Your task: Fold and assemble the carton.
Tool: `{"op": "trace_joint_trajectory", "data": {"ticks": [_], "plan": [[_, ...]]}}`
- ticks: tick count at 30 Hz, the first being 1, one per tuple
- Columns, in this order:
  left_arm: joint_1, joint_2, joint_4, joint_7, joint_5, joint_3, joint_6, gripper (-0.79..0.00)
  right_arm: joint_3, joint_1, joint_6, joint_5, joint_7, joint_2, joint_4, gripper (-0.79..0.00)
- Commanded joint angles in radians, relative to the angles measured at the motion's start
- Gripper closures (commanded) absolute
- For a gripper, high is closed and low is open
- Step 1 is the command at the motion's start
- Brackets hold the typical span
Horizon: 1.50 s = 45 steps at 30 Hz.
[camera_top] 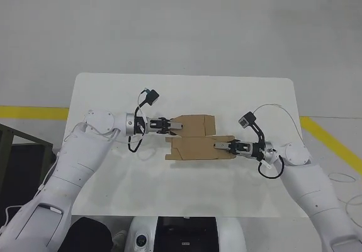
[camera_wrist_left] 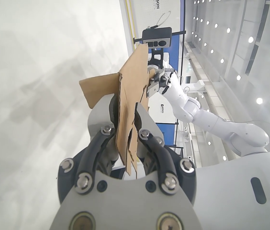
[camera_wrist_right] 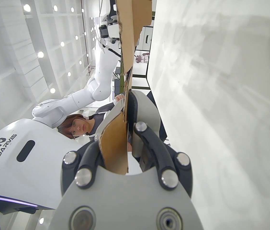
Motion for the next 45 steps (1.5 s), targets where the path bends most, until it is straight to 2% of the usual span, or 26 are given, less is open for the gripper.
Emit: {"op": "trace_joint_trajectory", "data": {"ticks": [1,5,13,14,16,17,18,26,32,38,45], "plan": [[-0.001,0.000,0.002,0.000,-0.002,0.000,0.001,-0.123,0.000,0.000,0.000,0.000,0.000,0.000,0.000,0.000],[-0.003,0.000,0.005,0.001,-0.007,0.001,0.001,-0.003,-0.002,0.002,0.000,0.000,0.001,-0.001,0.001,0.000],[-0.005,0.001,0.007,0.003,-0.009,0.003,0.006,0.000,-0.004,0.008,0.001,-0.002,0.005,-0.002,0.005,0.000],[-0.005,0.001,0.007,0.004,-0.010,0.002,0.006,0.000,-0.004,0.009,0.002,-0.002,0.005,-0.002,0.006,-0.025],[-0.005,0.001,0.006,0.005,-0.015,0.001,0.005,0.000,-0.002,0.012,0.003,-0.002,-0.001,-0.002,0.010,-0.400],[-0.005,0.001,0.006,0.005,-0.020,0.000,0.005,0.000,0.000,0.012,0.004,-0.003,-0.004,-0.002,0.012,-0.690],[-0.005,0.002,0.006,0.005,-0.025,-0.002,0.004,0.000,0.003,0.013,0.002,-0.007,-0.010,-0.001,0.016,-0.785],[0.001,0.008,0.000,-0.001,-0.054,-0.028,-0.002,0.000,0.072,0.005,-0.011,-0.075,-0.120,0.017,0.028,-0.785],[0.016,0.011,-0.015,-0.003,-0.055,-0.030,-0.007,0.000,0.145,-0.018,-0.014,-0.128,-0.188,0.037,-0.031,-0.785],[0.025,0.010,-0.031,0.002,-0.062,-0.024,-0.014,0.000,0.158,-0.035,0.005,-0.070,-0.129,0.043,-0.144,-0.785],[0.036,0.003,-0.057,0.026,-0.089,-0.003,-0.027,0.000,0.050,0.016,0.000,-0.005,-0.040,0.017,-0.167,-0.785]]}}
